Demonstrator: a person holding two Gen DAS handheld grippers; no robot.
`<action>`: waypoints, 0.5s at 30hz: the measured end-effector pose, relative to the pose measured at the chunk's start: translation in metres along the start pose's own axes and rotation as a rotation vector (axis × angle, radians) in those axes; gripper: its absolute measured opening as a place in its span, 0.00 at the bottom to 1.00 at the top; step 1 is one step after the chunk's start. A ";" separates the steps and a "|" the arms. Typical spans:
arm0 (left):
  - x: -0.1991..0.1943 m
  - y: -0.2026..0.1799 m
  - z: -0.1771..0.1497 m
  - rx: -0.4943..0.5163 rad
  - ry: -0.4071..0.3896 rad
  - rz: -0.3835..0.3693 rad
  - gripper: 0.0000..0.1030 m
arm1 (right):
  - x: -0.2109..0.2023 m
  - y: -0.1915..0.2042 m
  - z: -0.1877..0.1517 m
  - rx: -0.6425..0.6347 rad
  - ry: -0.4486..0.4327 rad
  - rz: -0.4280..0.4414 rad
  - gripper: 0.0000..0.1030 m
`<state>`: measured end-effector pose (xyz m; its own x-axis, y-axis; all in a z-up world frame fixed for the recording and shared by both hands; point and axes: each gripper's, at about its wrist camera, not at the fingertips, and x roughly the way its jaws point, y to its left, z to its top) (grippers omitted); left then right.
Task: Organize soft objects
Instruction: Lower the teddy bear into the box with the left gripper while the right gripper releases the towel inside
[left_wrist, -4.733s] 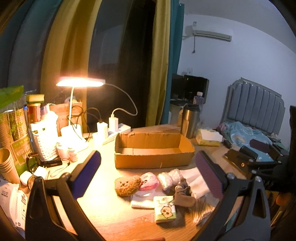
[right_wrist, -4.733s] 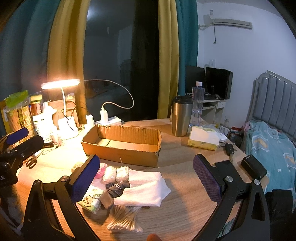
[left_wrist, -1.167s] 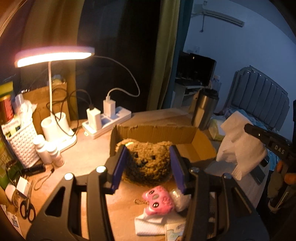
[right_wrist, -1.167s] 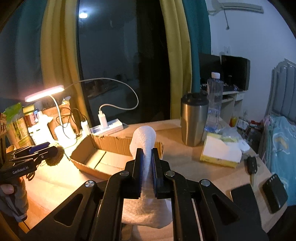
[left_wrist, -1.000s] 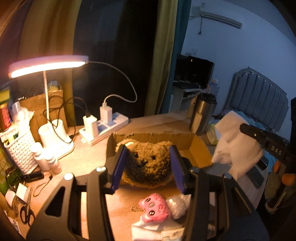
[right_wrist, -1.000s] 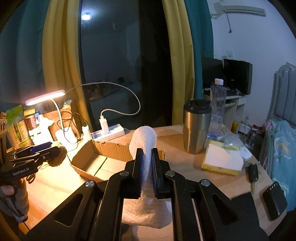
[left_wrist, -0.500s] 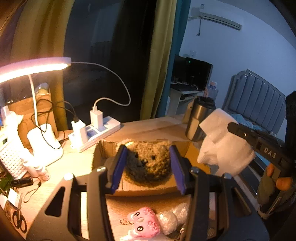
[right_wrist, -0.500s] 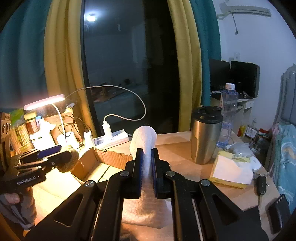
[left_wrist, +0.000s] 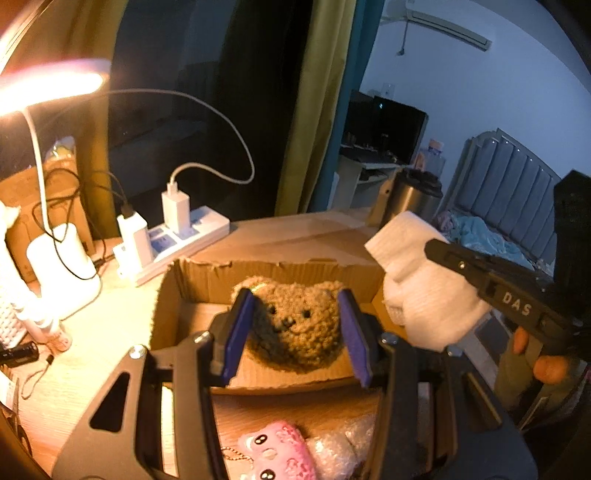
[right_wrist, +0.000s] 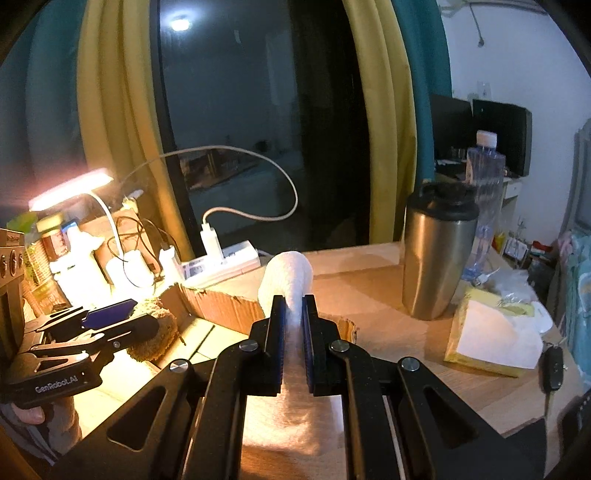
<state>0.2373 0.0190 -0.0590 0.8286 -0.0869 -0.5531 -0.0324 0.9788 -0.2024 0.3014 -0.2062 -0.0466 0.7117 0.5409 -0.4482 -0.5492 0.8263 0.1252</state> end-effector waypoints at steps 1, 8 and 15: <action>0.004 0.000 -0.001 -0.002 0.007 -0.002 0.47 | 0.005 -0.001 -0.002 0.002 0.009 -0.001 0.10; 0.027 -0.005 -0.009 -0.002 0.054 -0.021 0.47 | 0.032 -0.011 -0.015 0.018 0.066 -0.007 0.10; 0.049 -0.011 -0.016 0.006 0.102 -0.037 0.47 | 0.052 -0.013 -0.032 -0.003 0.116 -0.047 0.10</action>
<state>0.2693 0.0015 -0.0968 0.7677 -0.1409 -0.6251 0.0005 0.9756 -0.2194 0.3320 -0.1940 -0.0996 0.6815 0.4794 -0.5529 -0.5175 0.8499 0.0991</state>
